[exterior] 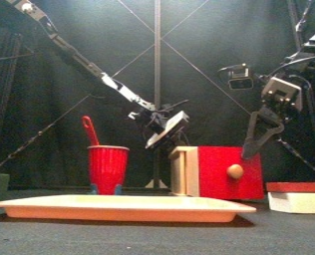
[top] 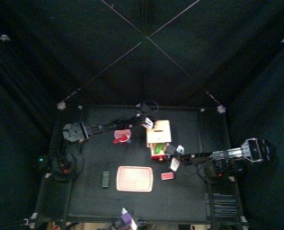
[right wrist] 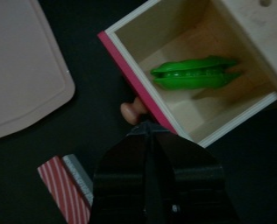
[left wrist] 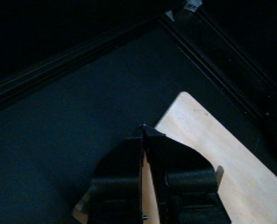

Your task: Close drawer

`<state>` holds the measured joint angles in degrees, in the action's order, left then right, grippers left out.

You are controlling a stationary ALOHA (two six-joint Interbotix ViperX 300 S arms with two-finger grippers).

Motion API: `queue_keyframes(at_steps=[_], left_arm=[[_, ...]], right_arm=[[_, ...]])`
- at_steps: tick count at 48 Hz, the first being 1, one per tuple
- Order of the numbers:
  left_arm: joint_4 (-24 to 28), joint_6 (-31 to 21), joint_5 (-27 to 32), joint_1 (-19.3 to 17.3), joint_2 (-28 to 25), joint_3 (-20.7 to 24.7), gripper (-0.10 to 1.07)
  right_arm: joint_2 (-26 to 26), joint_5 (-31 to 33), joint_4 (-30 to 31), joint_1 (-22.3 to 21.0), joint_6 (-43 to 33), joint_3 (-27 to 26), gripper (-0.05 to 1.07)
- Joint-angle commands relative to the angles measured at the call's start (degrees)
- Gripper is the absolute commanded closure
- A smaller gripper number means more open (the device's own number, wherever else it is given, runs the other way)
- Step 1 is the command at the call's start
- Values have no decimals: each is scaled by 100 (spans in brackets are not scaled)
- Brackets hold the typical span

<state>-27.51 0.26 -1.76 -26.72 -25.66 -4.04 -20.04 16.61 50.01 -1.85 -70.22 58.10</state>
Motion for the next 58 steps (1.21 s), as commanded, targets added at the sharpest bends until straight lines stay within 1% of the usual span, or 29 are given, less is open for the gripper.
queue_keyframes(at_steps=[1,13,36,58], left_arm=[[26,9,18,0,70,114,55],[26,18,18,9,70,132,55],[26,18,18,35,79,132,55],[132,9,18,35,79,141,55]], right_arm=[[-44,-18,53,-176,9,-149,58],[53,-35,272,-431,0,-211,58],[563,-88,475,-817,-18,-571,58],[659,-97,483,-1107,9,-712,58]])
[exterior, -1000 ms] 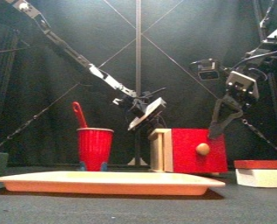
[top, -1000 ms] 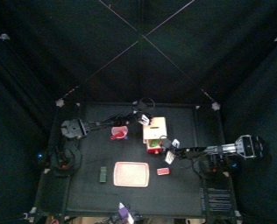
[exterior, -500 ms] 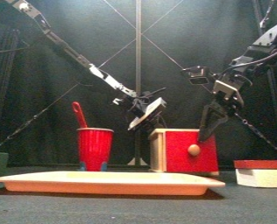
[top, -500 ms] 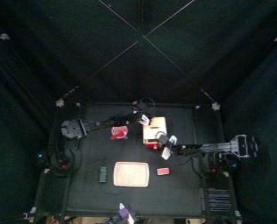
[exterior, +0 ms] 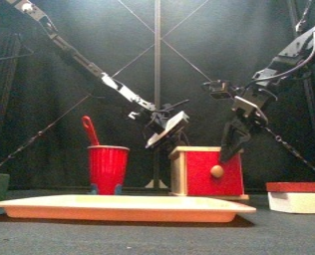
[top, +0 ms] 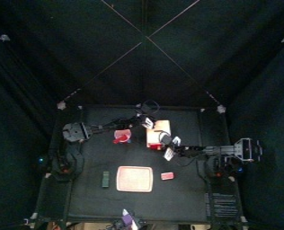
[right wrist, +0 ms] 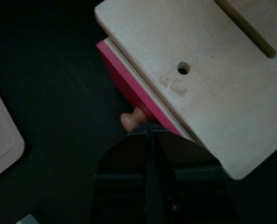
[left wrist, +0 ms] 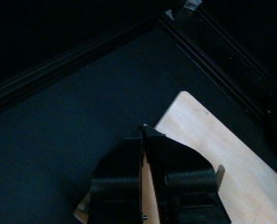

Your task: Close drawer

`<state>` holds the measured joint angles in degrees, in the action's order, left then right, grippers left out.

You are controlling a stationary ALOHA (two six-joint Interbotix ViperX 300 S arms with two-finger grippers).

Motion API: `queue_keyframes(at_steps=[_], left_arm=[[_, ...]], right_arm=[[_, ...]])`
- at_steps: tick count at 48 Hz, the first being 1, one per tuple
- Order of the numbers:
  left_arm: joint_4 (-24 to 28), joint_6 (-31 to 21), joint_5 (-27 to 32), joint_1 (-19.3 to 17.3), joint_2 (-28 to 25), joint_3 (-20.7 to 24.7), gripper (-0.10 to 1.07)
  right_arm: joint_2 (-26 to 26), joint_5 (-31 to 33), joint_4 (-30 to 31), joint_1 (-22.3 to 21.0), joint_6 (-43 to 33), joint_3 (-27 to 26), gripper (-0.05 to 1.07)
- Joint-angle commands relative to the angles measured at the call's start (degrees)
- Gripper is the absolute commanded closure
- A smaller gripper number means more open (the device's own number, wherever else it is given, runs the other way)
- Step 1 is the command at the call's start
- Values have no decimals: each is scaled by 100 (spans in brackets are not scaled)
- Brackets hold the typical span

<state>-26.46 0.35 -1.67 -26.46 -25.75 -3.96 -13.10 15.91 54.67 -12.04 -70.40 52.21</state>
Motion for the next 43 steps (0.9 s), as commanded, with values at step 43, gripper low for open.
queue_keyframes(at_steps=[43], left_arm=[[132,9,44,9,105,141,55]], right_arm=[[343,-149,105,-457,35,-404,58]])
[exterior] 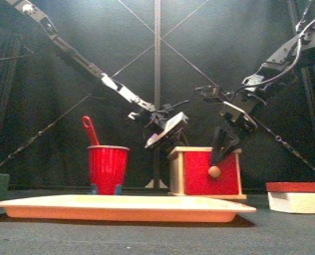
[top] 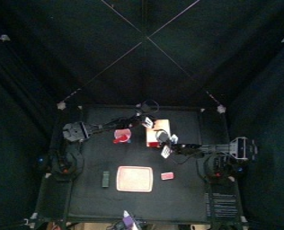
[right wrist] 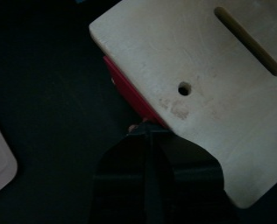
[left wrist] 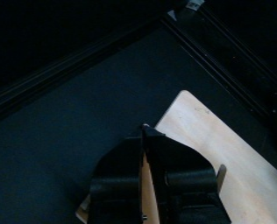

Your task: Close drawer

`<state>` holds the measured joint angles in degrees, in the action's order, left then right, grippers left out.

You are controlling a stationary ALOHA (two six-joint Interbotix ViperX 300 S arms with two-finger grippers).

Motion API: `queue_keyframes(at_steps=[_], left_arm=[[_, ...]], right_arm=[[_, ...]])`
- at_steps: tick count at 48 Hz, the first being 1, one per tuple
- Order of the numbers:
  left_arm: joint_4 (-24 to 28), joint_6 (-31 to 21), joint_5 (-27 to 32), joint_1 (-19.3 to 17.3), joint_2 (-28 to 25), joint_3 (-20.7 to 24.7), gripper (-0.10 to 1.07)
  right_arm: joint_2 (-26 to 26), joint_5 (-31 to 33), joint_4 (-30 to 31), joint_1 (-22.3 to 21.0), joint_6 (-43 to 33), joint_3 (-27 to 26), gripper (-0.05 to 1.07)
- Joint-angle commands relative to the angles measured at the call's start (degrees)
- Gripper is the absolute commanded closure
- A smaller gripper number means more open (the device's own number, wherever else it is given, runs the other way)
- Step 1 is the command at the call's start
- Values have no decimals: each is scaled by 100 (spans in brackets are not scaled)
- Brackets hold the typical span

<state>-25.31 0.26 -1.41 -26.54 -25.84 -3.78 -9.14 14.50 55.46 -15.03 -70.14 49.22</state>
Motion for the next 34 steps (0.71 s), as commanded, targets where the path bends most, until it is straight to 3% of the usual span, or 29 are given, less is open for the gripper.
queue_keyframes(at_steps=[1,25,34], left_arm=[[18,18,18,18,114,123,55],[9,18,0,26,229,123,55],[123,26,-316,-9,422,114,56]], right_arm=[[-53,-18,26,-158,9,-105,58],[-53,-97,-9,-202,-44,-167,58],[-193,-290,-44,-70,-44,-176,58]])
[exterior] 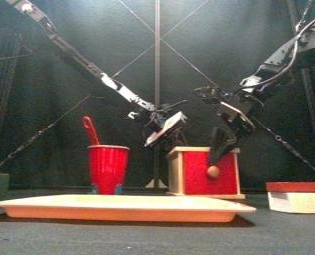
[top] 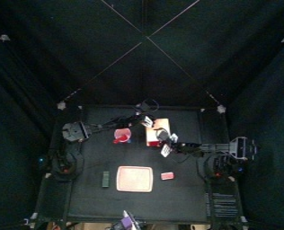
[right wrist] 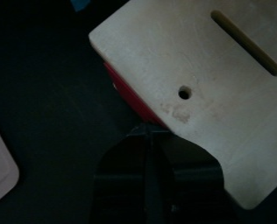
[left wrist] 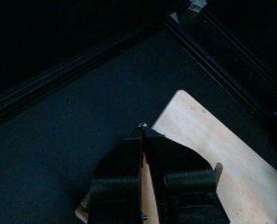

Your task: Close drawer

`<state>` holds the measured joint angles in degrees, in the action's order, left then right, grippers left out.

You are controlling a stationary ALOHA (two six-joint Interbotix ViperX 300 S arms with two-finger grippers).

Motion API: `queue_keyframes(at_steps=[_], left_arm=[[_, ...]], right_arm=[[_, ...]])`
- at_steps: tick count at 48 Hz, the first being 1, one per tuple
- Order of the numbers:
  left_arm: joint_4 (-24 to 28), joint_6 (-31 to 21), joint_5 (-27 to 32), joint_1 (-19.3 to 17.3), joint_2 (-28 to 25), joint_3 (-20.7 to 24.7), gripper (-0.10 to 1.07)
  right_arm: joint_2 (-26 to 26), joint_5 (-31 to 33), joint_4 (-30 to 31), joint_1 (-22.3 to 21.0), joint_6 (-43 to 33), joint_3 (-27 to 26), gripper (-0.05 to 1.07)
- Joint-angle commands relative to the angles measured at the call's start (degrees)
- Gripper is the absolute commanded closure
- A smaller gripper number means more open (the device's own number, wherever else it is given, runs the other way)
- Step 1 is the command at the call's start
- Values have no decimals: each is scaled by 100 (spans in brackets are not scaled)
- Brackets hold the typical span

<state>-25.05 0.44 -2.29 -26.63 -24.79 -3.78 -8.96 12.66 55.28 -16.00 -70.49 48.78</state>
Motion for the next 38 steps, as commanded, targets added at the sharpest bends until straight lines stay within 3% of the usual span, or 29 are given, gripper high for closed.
queue_keyframes(at_steps=[1,15,25,38], left_arm=[[114,9,-290,-9,334,114,56],[448,26,-580,62,879,-202,56],[1037,0,-800,387,1494,-1063,56],[1055,-9,-1503,1020,2268,-2224,56]], right_arm=[[-246,-141,-35,53,-9,-132,58],[-870,-439,-35,132,44,62,58],[-1468,-527,-44,220,0,448,58],[-2443,-791,-167,396,9,976,58]])
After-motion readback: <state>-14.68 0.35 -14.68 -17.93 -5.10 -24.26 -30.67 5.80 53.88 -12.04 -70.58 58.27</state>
